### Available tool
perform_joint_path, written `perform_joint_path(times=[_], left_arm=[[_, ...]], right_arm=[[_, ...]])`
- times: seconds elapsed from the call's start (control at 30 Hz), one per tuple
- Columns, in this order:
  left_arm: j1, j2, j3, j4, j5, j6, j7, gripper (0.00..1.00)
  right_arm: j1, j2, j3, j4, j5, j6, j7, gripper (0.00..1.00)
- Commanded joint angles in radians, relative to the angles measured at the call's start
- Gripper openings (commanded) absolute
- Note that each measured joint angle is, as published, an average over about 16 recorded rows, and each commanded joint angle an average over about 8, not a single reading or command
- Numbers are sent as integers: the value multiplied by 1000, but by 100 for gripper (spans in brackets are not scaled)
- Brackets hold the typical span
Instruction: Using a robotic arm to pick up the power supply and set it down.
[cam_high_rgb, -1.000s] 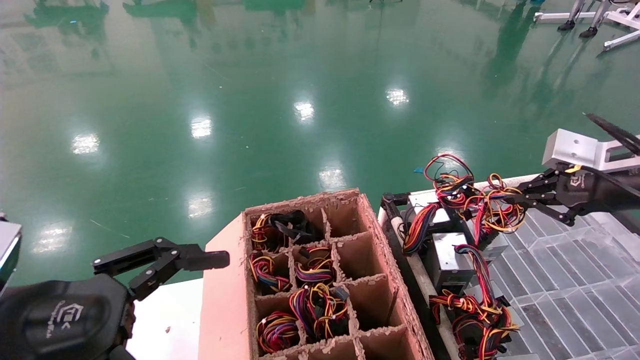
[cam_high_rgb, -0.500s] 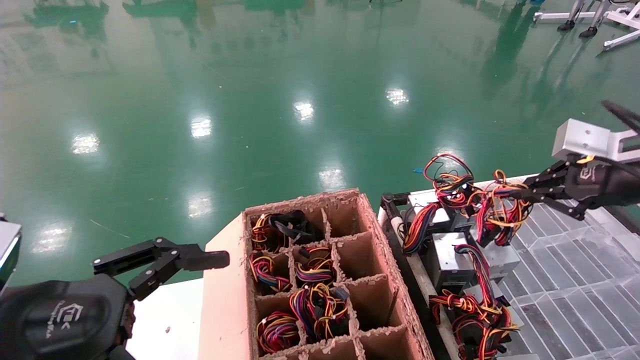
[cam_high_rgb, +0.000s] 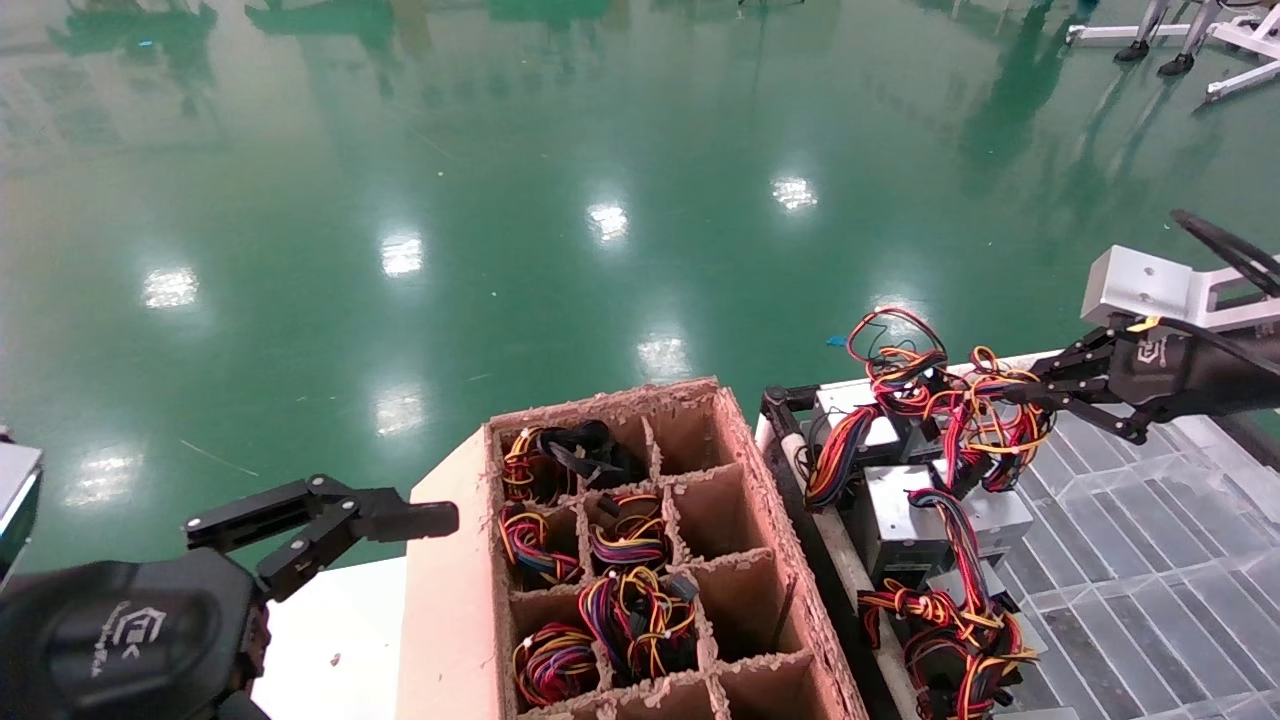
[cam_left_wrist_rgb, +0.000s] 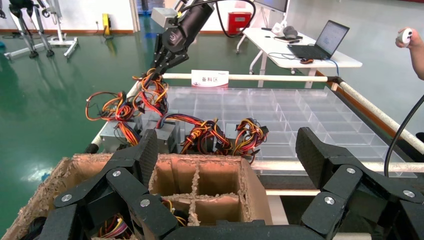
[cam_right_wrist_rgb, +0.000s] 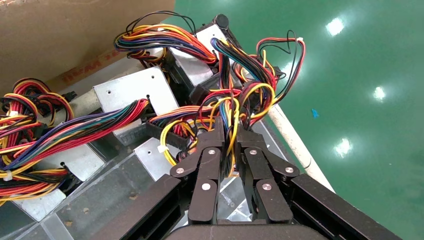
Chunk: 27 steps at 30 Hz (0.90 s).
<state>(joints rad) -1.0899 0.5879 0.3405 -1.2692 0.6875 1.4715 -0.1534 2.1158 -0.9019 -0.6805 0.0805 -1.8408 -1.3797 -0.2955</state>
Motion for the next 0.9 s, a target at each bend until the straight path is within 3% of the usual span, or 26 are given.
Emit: perform_joint_path(times=[0.03,0.33,0.6,0.9], left_arm=[[0,0,0,0,0,0,0,100],[0,0,0,0,0,0,0,100],[0,0,0,1,0,0,0,100],[0,0,0,1,0,0,0,100]], right_arm=[[0,-1,0,-4,0,0,0,100],[8,-10,3,-2,4,-15,11,100],[22,-7,39,-28,60,-74,56,100],[-94,28,87,99,187,-89,111,100]])
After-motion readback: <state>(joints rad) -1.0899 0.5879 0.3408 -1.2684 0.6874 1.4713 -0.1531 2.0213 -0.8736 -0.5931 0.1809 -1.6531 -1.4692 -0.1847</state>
